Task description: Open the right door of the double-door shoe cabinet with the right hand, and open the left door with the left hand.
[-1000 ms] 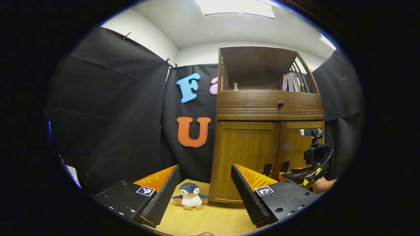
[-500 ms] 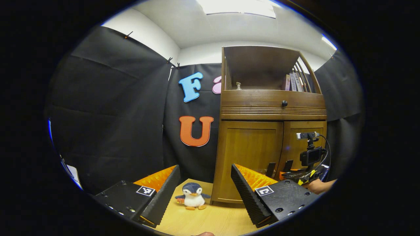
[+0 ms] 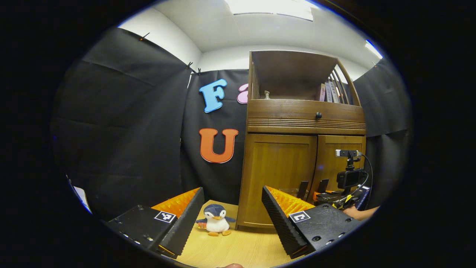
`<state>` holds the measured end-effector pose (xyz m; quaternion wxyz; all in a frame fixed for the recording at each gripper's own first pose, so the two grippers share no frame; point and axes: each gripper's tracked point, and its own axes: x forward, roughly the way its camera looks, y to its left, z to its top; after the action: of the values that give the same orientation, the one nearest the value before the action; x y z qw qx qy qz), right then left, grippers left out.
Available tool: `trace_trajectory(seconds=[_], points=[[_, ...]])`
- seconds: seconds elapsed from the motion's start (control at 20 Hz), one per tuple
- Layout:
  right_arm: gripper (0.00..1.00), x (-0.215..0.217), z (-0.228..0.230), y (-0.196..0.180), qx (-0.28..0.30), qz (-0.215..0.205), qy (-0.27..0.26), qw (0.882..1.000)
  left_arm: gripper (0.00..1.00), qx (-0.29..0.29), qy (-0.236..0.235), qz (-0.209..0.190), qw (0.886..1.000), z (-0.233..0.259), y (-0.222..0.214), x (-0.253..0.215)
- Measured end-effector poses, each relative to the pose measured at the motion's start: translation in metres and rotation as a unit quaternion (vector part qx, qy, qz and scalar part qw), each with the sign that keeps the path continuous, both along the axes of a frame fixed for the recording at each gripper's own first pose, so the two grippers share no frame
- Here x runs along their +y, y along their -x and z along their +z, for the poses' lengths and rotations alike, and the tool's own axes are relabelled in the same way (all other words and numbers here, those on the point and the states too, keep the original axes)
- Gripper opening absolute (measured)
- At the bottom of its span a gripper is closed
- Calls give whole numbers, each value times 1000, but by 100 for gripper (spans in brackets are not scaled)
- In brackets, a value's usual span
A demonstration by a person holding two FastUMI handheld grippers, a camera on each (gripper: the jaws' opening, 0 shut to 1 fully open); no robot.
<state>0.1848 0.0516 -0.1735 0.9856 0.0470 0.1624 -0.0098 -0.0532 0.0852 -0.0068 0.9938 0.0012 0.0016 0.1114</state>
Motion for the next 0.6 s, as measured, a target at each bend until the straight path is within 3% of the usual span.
trace_trajectory(seconds=[0.6], points=[[31,-10,4,63,-12,26,11,1000,95,11,5,-75,997,-9,-24,-43]])
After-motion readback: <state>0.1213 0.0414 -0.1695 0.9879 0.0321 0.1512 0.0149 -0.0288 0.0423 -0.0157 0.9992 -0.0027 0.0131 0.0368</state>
